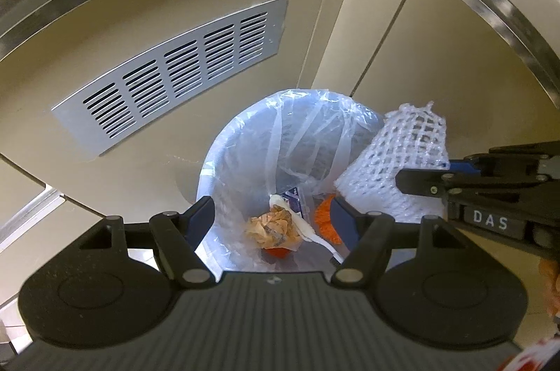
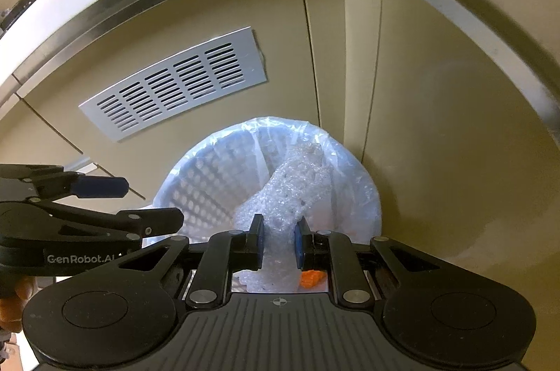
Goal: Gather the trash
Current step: 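Open the left gripper to drop the wrapper while the right drops the bubble wrap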
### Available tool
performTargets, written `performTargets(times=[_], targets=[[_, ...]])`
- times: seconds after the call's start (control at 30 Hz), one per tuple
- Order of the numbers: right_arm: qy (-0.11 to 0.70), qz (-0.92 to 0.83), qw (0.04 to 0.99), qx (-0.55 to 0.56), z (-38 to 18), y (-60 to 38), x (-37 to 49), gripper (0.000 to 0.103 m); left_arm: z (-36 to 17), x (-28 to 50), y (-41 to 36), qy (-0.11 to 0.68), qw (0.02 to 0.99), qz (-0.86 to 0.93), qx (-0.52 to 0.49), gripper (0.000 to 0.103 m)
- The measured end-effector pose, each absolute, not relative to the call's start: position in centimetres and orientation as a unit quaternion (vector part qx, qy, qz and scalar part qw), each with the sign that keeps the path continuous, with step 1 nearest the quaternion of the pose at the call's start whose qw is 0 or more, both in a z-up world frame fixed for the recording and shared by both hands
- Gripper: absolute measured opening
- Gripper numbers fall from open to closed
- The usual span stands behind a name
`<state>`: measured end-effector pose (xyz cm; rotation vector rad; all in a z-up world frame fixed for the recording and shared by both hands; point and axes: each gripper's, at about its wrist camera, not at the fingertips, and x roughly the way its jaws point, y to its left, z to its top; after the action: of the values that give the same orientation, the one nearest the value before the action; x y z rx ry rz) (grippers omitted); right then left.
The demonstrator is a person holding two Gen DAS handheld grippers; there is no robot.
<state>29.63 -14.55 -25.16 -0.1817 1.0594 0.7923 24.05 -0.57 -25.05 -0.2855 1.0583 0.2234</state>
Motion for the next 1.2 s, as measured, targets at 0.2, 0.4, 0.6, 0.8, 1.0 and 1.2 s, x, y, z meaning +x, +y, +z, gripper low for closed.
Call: performTargets(times=[0.2,0.4,0.6,0.8,1.0,1.2], targets=[[0.502,0.363,0.783,-0.055,-26.2,-14.2,30.5,0.048,-24.8,23.8,-0.3,0.503,0.846,0.114,-0.137,0.07],[0.501,0.354,0.788,-0.052,-26.4,-13.9,30.6,0.057,-24.7,23.3,0.1,0.503,0.845,0.12,-0.138,0.07],[0.506,0.35,0.786,-0.055,-26.2,-14.0,30.7,0.057,-24.6,23.2,0.0,0.502,0.845,0.12,-0.138,0.07],[0.506,0.349,0.787,-0.053,-25.4,-14.2,30.3,0.057,-24.3,23.1,-0.2,0.498,0.849,0.118,-0.134,0.07],[0.502,0.35,0.789,-0.053,-24.5,-14.4,29.9,0.057,-23.7,22.6,-0.4,0.492,0.852,0.117,-0.132,0.07],[0.496,0.353,0.791,-0.052,-23.4,-14.9,29.2,0.057,-22.6,21.8,-1.0,0.486,0.856,0.12,-0.129,0.07]])
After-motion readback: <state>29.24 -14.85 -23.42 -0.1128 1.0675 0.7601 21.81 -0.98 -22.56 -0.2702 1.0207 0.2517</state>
